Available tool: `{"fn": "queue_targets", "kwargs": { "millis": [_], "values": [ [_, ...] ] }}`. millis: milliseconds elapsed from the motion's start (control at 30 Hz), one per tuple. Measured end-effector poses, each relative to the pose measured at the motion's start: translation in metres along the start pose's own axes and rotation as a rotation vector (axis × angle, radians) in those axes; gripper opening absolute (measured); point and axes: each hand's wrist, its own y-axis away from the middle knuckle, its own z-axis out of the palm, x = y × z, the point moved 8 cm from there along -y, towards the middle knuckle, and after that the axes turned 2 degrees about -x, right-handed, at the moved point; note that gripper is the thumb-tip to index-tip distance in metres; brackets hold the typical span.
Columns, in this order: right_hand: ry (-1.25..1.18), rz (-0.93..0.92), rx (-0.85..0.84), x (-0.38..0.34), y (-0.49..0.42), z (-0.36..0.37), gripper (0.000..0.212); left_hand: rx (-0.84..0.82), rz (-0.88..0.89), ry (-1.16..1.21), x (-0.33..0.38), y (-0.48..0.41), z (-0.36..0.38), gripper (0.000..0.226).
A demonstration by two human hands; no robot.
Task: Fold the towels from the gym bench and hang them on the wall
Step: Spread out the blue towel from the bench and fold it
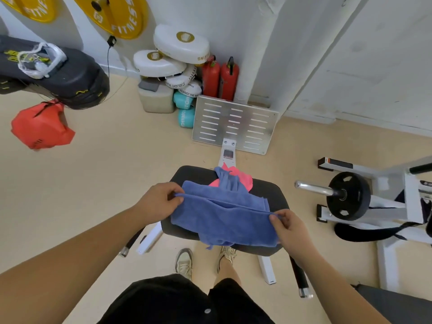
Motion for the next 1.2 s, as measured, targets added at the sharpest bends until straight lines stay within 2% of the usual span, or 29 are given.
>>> {"fn": "queue_targets", "kwargs": {
  "millis": [133,300,367,433,567,600,667,733,833,1067,1200],
  "values": [
    [-0.014,0.025,-0.033,-0.006,-0.051,-0.004,0.011,0.118,-0.172,0.019,-0.001,-0.043,-0.003,0.011],
    [0.047,0.111,-0.092,0.006,-0.101,0.007,0.011,0.118,-0.374,-0.027,-0.018,-0.071,0.013,0.019],
    [0.127,0.124,-0.088,0.007,-0.114,0.012,0.012,0.112,-0.449,-0.044,-0.028,-0.074,0.020,0.031],
    [0.192,0.128,-0.077,0.010,-0.123,0.015,0.018,0.120,-0.495,-0.037,-0.031,-0.072,0.027,0.044],
    [0.318,0.131,-0.180,0.014,-0.128,0.028,0.050,0.122,-0.555,-0.011,-0.034,-0.052,0.044,0.055],
    [0.344,0.127,-0.200,0.016,-0.129,0.030,0.050,0.132,-0.551,-0.021,-0.034,-0.048,0.047,0.055],
    [0.375,0.094,-0.197,0.013,-0.127,0.031,0.037,0.169,-0.547,-0.033,-0.034,-0.042,0.052,0.044],
    [0.308,0.089,-0.136,0.008,-0.121,0.026,0.024,0.183,-0.570,0.016,-0.032,-0.038,0.056,0.034],
    [0.128,0.126,-0.105,0.003,-0.109,0.023,0.020,0.173,-0.548,0.156,-0.027,-0.040,0.057,0.028],
    [-0.225,0.217,-0.046,0.020,-0.078,0.025,0.036,0.218,-0.445,0.342,-0.002,-0.018,0.020,0.030],
    [-0.430,0.305,-0.011,0.030,-0.072,0.033,0.038,0.222,-0.350,0.306,0.045,-0.012,0.023,0.023]
  ]
}}
